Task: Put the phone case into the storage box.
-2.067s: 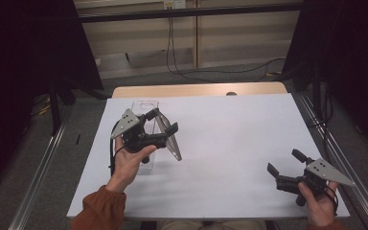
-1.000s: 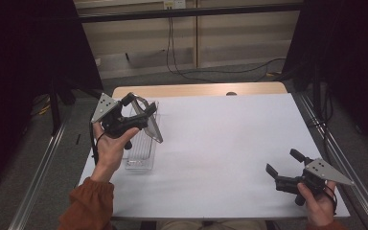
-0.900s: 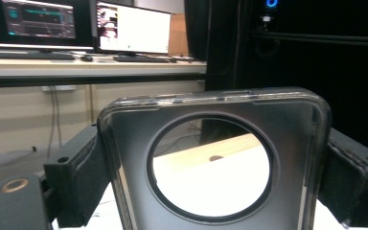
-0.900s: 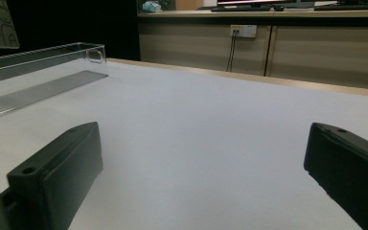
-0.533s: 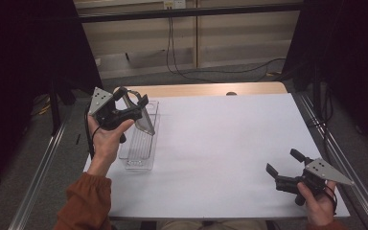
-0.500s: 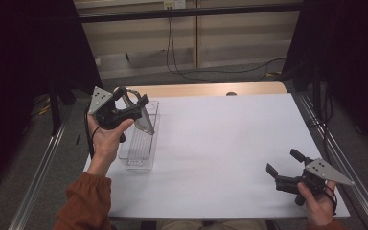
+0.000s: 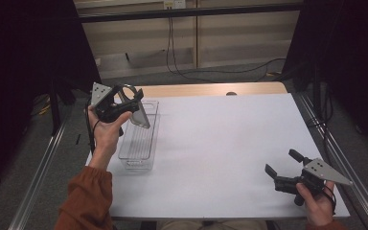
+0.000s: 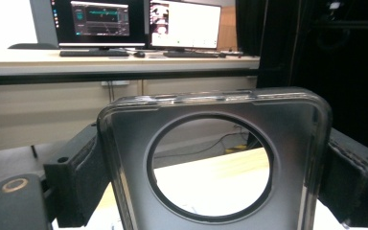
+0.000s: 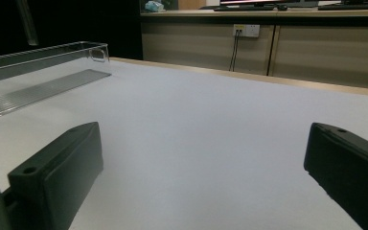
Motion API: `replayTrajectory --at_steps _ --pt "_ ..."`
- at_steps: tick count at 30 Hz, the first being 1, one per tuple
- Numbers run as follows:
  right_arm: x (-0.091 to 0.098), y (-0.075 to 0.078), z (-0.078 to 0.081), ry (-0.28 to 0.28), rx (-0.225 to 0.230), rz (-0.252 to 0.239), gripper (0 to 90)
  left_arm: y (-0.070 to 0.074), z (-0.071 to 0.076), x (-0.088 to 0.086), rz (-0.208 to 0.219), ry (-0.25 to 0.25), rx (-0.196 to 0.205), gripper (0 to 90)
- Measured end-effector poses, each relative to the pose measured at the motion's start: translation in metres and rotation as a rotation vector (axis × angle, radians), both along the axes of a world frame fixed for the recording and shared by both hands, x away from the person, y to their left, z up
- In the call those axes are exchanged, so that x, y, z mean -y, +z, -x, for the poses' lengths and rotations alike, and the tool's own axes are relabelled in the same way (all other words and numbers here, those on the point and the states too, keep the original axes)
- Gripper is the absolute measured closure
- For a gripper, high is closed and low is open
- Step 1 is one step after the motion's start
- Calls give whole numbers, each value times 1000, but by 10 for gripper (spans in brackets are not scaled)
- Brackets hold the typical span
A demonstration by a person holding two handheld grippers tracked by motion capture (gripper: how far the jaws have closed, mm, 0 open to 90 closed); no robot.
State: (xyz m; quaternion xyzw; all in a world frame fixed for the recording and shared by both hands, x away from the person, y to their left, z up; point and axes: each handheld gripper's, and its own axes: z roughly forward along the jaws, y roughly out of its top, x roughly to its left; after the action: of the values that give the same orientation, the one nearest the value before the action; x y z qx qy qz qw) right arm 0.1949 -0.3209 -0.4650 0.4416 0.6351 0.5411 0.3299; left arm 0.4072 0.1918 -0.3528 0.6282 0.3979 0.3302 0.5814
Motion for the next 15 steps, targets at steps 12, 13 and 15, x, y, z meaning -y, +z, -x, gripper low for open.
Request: replayTrajectory --at_steps 12,13,15 --pt "0 1 0 -7 1 -8 0 -9 -20 9 0 23 1 111" --pt "1 1 0 -2 -1 -5 0 -10 -21 9 -1 25 5 111" --pt "1 0 0 -6 0 -6 0 -11 -24 10 -5 25 12 111"
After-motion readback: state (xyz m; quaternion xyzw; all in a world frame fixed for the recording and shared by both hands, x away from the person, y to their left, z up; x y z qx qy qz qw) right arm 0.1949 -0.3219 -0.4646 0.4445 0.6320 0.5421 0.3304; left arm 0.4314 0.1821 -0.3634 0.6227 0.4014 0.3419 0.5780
